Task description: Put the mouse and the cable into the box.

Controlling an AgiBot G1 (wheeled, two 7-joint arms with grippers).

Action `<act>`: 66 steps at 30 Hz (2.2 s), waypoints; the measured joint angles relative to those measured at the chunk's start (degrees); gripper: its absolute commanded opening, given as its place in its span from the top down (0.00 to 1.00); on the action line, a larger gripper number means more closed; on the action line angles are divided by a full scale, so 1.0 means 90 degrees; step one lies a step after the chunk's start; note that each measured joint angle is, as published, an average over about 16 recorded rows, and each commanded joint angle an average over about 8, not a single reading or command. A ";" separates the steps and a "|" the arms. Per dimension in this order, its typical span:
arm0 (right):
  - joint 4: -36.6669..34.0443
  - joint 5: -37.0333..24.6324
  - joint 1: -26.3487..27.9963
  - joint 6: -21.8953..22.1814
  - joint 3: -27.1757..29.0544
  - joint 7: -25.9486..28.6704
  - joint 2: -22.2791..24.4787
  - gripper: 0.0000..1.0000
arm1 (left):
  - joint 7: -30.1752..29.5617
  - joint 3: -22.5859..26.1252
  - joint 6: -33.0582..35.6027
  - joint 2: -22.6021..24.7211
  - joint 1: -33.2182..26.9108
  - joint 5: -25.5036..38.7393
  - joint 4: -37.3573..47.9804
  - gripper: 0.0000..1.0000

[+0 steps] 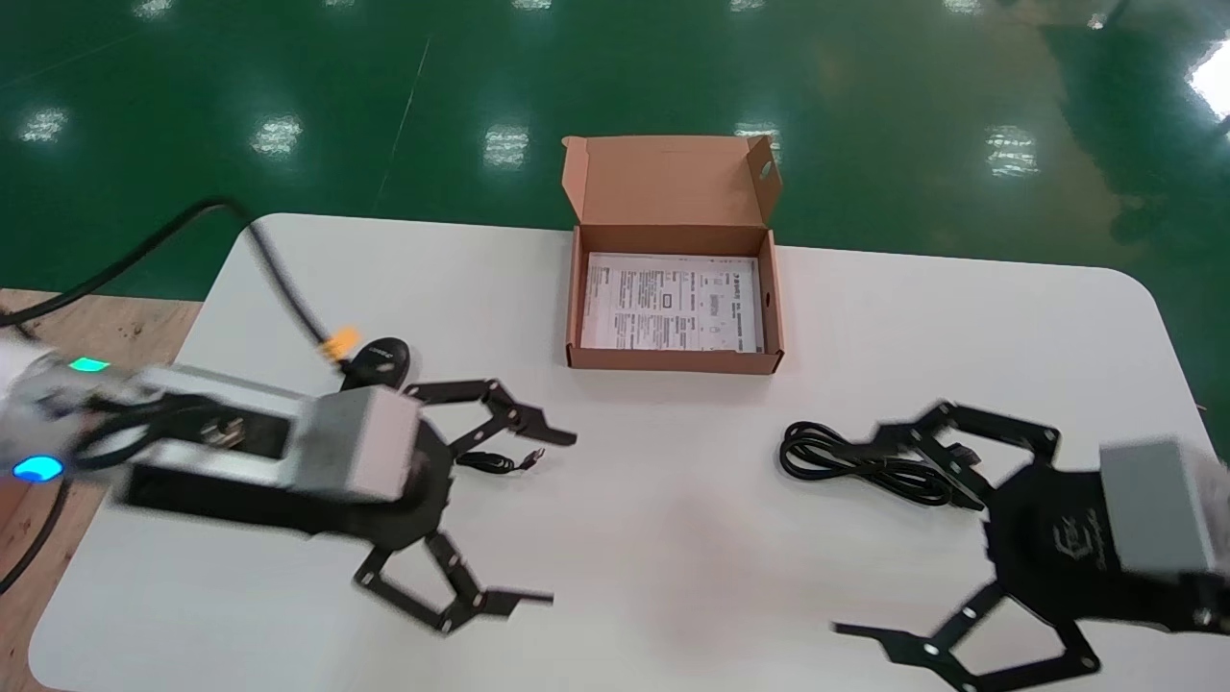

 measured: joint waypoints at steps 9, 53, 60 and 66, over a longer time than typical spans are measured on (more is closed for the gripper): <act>-0.1179 -0.1384 0.0648 -0.0009 -0.0858 -0.1584 0.0283 0.00 | 0.1400 0.1082 -0.0129 0.1190 -0.1081 0.1478 0.1995 0.00; -0.6645 -0.3156 0.2820 0.1099 -0.2347 -0.4757 -0.2483 0.00 | 0.4481 0.1857 -0.1734 0.2585 -0.1963 0.2897 0.6669 0.00; -0.6940 -0.3168 0.2838 0.1403 -0.2345 -0.4851 -0.2674 0.42 | 0.4614 0.1879 -0.1868 0.2646 -0.1957 0.2924 0.6766 0.30; -0.7063 -0.3171 0.2833 0.1518 -0.2345 -0.4888 -0.2755 1.00 | 0.4690 0.1905 -0.1925 0.2678 -0.1954 0.2955 0.6794 1.00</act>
